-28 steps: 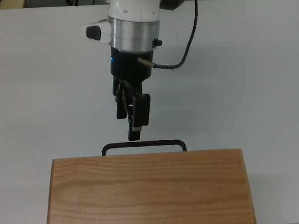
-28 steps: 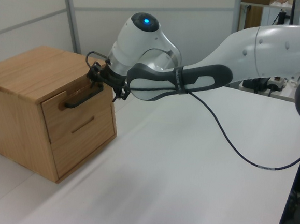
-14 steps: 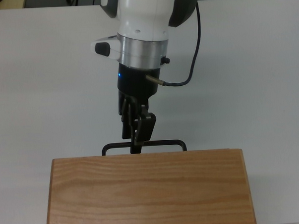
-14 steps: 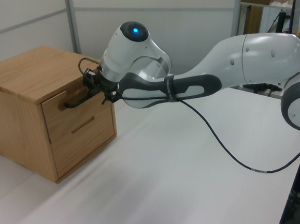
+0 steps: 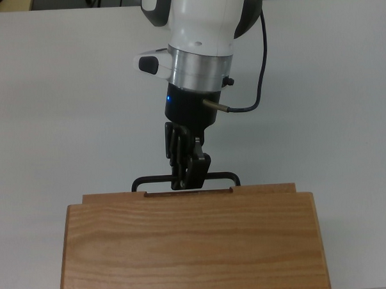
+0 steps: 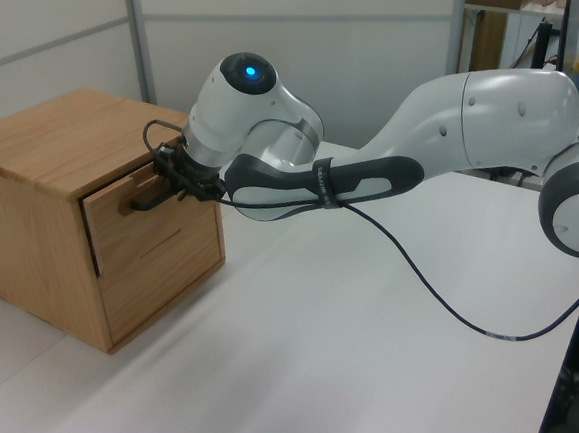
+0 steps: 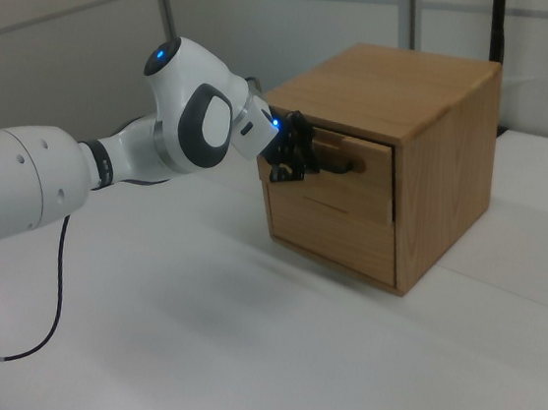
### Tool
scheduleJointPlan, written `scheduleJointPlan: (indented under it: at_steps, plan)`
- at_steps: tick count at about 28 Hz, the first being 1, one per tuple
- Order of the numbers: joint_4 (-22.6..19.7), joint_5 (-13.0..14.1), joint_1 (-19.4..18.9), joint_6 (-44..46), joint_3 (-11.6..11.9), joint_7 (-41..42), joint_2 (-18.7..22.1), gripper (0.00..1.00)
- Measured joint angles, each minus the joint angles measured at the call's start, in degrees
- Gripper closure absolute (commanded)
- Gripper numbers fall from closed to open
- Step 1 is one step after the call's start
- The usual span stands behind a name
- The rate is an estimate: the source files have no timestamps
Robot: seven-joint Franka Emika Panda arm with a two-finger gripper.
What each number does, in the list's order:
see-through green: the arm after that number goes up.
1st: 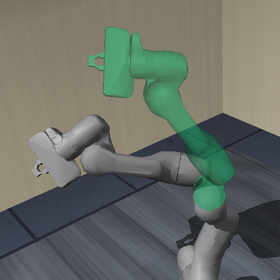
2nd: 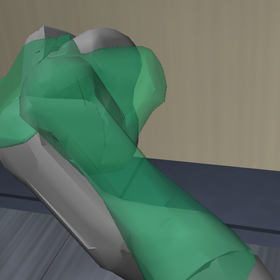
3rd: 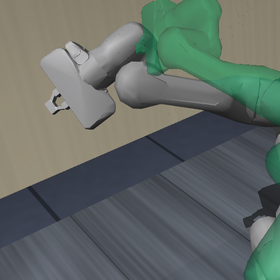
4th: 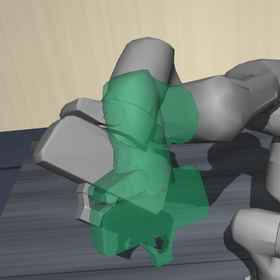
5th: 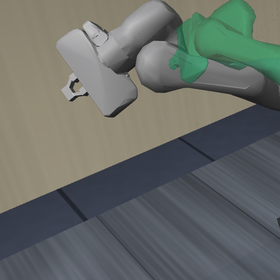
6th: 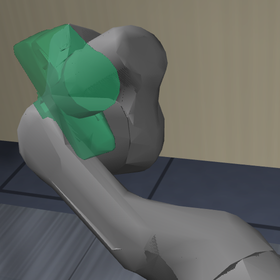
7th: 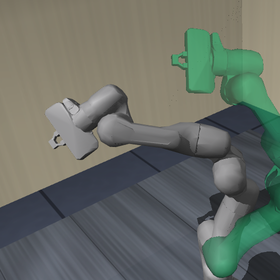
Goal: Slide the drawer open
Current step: 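Pull the handle outward, sliding the upper drawer out of the cabinet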
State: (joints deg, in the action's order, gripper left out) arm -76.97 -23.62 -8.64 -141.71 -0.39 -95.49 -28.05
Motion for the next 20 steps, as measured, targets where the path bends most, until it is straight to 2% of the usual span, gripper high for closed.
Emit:
scheduleJointPlan:
  at_steps: [7, 13, 20]
  plan:
    - [-1.1, 0.0, 0.3, 0.0, -1.3, -2.3, 0.8, 1.0]
    - [-5.0, 0.0, 1.8, 0.6, -3.6, -4.0, 3.8, 1.0]
    - [-11.1, 0.3, 2.3, 1.6, -4.9, -5.2, 8.6, 1.0]
